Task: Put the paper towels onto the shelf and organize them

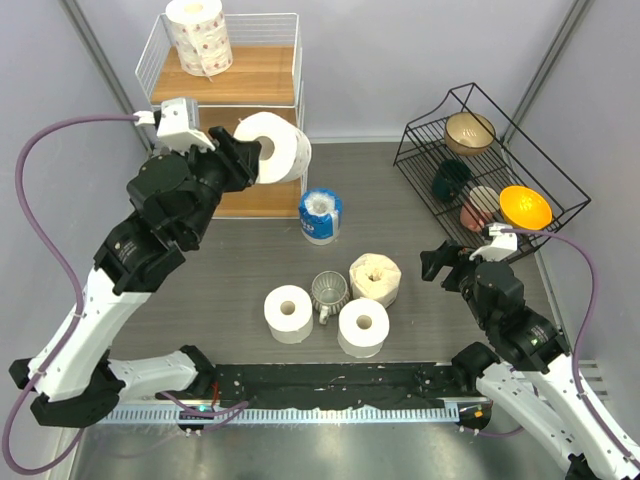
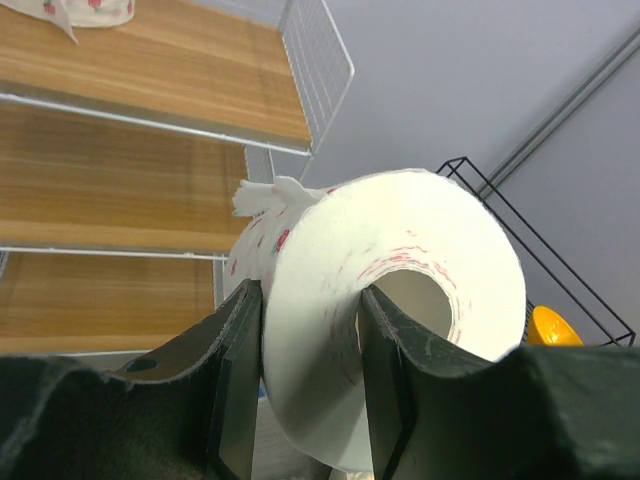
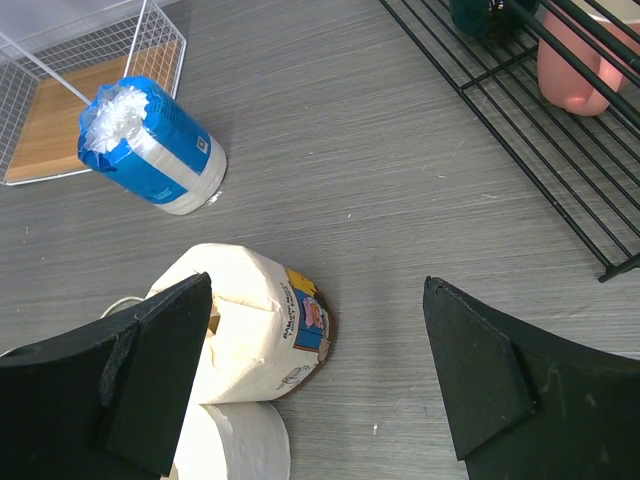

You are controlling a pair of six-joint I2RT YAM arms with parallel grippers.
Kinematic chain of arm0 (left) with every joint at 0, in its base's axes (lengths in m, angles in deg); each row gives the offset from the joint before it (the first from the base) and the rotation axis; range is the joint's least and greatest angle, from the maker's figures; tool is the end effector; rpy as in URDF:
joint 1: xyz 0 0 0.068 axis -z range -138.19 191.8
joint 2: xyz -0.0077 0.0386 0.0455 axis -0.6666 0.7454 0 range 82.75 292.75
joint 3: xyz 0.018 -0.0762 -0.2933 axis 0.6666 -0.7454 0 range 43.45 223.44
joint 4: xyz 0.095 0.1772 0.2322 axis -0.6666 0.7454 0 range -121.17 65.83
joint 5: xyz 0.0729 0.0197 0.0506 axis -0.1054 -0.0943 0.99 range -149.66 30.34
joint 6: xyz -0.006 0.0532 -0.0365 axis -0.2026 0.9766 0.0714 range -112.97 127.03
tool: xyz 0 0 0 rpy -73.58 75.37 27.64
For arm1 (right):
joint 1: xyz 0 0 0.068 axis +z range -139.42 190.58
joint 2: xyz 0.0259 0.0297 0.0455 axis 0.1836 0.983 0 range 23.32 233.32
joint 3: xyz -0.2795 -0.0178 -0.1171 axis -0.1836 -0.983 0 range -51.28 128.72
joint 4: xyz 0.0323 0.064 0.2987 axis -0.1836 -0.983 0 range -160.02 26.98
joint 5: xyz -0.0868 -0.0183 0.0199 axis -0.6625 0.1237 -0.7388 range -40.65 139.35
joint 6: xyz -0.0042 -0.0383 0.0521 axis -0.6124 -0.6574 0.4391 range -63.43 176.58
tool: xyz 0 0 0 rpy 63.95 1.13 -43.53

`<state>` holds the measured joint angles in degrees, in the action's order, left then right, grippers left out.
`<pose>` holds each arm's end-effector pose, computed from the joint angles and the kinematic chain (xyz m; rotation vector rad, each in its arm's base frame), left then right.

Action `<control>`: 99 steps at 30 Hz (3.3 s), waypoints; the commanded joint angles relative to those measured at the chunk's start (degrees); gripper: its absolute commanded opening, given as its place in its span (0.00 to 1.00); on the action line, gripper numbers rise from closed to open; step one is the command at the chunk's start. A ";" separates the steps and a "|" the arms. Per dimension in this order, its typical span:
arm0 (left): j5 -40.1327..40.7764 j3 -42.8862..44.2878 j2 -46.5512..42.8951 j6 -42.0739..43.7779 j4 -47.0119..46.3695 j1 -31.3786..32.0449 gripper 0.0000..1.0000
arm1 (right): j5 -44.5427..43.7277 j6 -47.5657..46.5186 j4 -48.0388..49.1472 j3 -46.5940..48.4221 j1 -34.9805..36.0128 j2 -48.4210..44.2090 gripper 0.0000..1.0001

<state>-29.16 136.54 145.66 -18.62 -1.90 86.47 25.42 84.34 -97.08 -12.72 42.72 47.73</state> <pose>0.1789 -0.1408 0.5780 -0.1650 1.5752 -0.5526 0.1240 0.0537 0.3247 0.2074 1.8879 0.3131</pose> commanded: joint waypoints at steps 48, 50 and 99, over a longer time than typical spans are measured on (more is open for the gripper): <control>-12.75 36.36 29.98 4.29 -16.53 -22.25 0.35 | -1.30 0.36 1.81 0.54 0.20 -2.61 0.92; -12.75 36.54 30.42 4.29 -16.53 -22.51 0.35 | -1.48 0.36 1.81 0.46 0.12 -2.69 0.92; -16.09 40.76 40.26 -1.68 -14.60 -28.05 0.66 | -2.00 0.18 1.46 0.90 0.20 -2.61 0.92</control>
<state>-44.24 174.79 184.39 -19.66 -14.20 59.13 24.53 84.34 -96.95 -12.85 42.72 45.43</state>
